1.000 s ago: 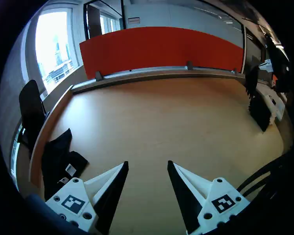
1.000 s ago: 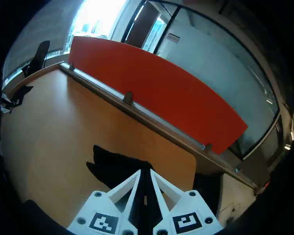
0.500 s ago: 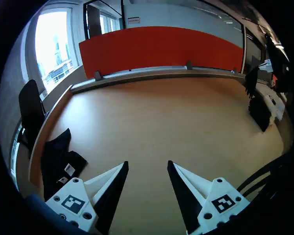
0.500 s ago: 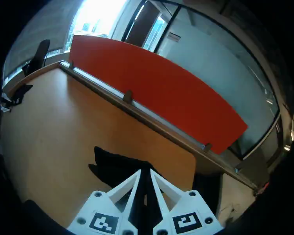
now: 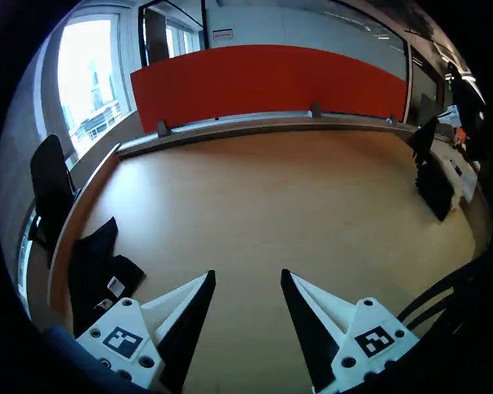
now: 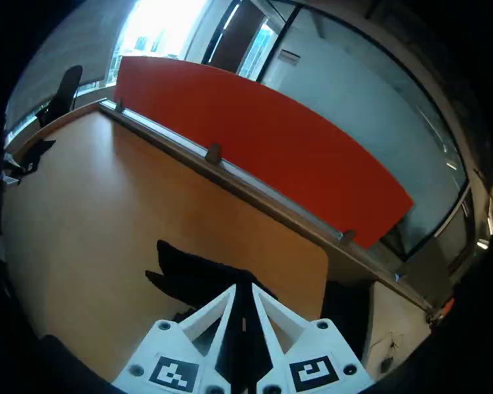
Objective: Fold towel
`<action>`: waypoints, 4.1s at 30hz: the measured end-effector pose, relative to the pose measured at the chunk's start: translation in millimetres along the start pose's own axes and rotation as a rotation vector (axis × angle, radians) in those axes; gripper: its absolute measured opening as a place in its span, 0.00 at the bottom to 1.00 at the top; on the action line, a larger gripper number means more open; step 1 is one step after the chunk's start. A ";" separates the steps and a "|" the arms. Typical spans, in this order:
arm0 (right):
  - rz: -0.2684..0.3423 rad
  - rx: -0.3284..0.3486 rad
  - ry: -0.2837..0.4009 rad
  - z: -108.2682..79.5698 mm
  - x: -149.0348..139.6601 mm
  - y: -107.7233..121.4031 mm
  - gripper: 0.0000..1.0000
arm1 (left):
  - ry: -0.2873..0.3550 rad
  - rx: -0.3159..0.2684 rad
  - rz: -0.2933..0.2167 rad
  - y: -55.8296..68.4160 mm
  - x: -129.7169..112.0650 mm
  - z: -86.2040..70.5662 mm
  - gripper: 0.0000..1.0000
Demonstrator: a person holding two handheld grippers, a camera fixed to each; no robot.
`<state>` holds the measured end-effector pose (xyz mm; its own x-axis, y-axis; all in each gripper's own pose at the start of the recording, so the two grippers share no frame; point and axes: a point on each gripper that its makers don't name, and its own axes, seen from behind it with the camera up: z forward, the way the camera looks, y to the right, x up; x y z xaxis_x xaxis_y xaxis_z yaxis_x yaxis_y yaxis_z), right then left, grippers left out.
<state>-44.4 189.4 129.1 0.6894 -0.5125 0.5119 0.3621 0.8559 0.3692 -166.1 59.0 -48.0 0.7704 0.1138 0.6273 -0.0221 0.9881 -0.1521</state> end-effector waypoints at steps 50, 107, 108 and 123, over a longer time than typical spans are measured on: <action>0.149 -0.039 -0.270 -59.6 -183.7 -17.9 0.05 | 0.009 -0.018 0.026 1.7 -2.0 -12.9 0.73; 0.246 -0.071 -0.469 -51.3 -255.1 -20.0 0.05 | -0.006 -0.004 0.026 -4.8 -5.6 -10.3 0.73; 0.248 -0.072 -0.468 -51.6 -255.0 -20.3 0.10 | -0.006 -0.004 0.026 -4.6 -5.5 -10.1 0.73; 0.257 -0.080 -0.453 -52.7 -254.3 -24.4 0.92 | -0.002 -0.009 0.026 -1.9 -2.5 -9.3 0.73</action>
<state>-195.5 302.4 -50.9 0.4285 -0.2488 0.8686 0.2763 0.9514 0.1361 -162.0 55.9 -56.4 0.7681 0.1396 0.6249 -0.0365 0.9839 -0.1750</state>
